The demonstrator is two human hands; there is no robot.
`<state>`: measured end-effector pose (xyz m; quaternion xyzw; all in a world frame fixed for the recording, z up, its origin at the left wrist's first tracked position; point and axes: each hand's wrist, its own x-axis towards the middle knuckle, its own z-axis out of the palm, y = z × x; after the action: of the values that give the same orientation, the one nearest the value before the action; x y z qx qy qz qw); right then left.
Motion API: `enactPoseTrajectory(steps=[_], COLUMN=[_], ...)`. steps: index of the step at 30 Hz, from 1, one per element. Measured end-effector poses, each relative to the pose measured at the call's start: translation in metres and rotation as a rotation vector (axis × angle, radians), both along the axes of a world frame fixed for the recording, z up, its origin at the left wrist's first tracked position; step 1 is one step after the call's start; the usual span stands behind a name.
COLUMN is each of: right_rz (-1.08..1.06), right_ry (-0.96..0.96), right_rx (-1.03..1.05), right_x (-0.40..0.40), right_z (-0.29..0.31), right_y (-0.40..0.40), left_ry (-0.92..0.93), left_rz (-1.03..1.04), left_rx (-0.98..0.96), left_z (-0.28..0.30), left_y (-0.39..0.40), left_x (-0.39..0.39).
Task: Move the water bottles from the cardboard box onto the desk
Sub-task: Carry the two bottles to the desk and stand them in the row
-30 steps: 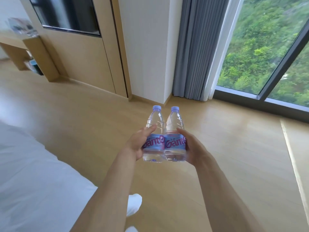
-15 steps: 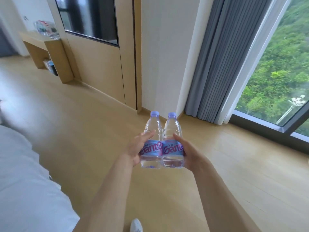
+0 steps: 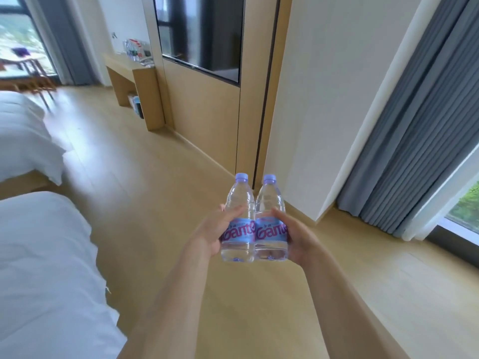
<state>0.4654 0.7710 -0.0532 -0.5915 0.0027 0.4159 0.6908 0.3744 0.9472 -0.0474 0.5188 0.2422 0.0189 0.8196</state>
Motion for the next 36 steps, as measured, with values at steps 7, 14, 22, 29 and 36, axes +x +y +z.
enactPoseTrajectory(steps=[7, 14, 22, 29, 36], right_rz=[0.137, 0.313, 0.547, 0.660, 0.700], right_ry=[0.023, 0.028, 0.047, 0.038, 0.005], right_rx=[0.000, 0.008, 0.052, 0.101, 0.094], right_x=[0.056, 0.129, 0.233, 0.288, 0.320], right_z=[-0.014, -0.031, -0.023, -0.019, -0.027], right_y=[0.095, 0.209, 0.333, 0.416, 0.490], left_ry=[0.011, 0.091, 0.119, 0.106, 0.090], left_rz=[0.161, 0.394, 0.620, 0.741, 0.771], left_rx=[-0.007, 0.027, 0.034, 0.007, -0.017], left_z=[-0.010, -0.012, 0.010, 0.016, 0.007], left_y=[0.080, 0.168, 0.258, 0.318, 0.385], left_x=[0.029, 0.077, 0.157, 0.203, 0.232])
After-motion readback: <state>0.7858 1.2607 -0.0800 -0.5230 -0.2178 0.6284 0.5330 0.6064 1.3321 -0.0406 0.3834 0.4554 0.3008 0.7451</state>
